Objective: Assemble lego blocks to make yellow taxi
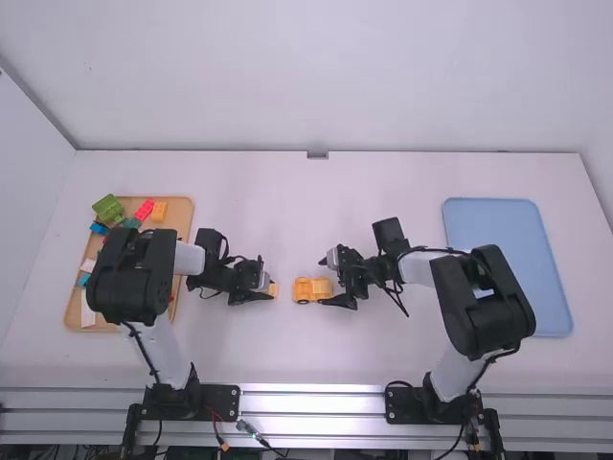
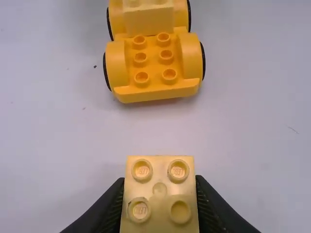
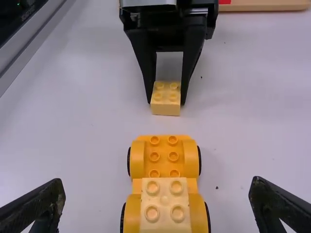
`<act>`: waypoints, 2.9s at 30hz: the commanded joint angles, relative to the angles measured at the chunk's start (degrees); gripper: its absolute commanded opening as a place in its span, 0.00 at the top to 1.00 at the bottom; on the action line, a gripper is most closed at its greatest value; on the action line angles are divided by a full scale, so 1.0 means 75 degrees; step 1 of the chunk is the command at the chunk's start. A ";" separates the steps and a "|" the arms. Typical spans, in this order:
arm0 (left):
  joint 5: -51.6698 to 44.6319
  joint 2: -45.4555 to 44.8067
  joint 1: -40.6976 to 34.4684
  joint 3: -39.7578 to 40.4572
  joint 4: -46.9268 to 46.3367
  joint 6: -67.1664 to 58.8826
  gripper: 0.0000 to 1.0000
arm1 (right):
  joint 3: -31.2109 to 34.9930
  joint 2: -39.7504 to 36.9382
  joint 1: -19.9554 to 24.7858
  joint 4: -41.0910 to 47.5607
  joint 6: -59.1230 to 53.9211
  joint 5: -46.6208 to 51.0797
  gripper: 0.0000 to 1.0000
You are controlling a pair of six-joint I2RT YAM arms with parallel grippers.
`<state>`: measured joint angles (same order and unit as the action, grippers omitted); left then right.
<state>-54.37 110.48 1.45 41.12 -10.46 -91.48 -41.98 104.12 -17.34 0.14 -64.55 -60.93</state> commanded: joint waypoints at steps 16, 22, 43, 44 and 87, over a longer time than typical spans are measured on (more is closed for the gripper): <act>-0.0245 0.0041 -0.0009 0.1061 -0.1440 0.0880 0.82 | 0.0052 0.0064 0.0006 0.0012 0.0009 0.0749 0.01; -0.0662 -0.0061 -0.0012 0.1209 -0.1480 0.1381 0.80 | 0.0195 0.0064 0.0006 -0.0134 -0.0131 0.0731 0.01; 0.0119 -0.1049 -0.1547 0.0163 0.1000 0.3885 0.98 | 0.1209 0.0641 -0.0038 -0.3319 0.1145 0.0268 0.01; 0.0143 -0.1078 -0.1623 0.0166 0.1003 0.3888 0.98 | 0.1169 0.0833 -0.0038 -0.3535 0.1332 0.0184 0.01; 0.0315 -0.1201 -0.2396 -0.0685 0.3107 0.5010 0.98 | 0.0449 0.2069 -0.0388 -0.3733 0.1609 0.0122 0.47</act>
<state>-50.76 102.45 -15.84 35.94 13.50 -53.80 -37.89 118.72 -20.45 -28.32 -53.08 -61.14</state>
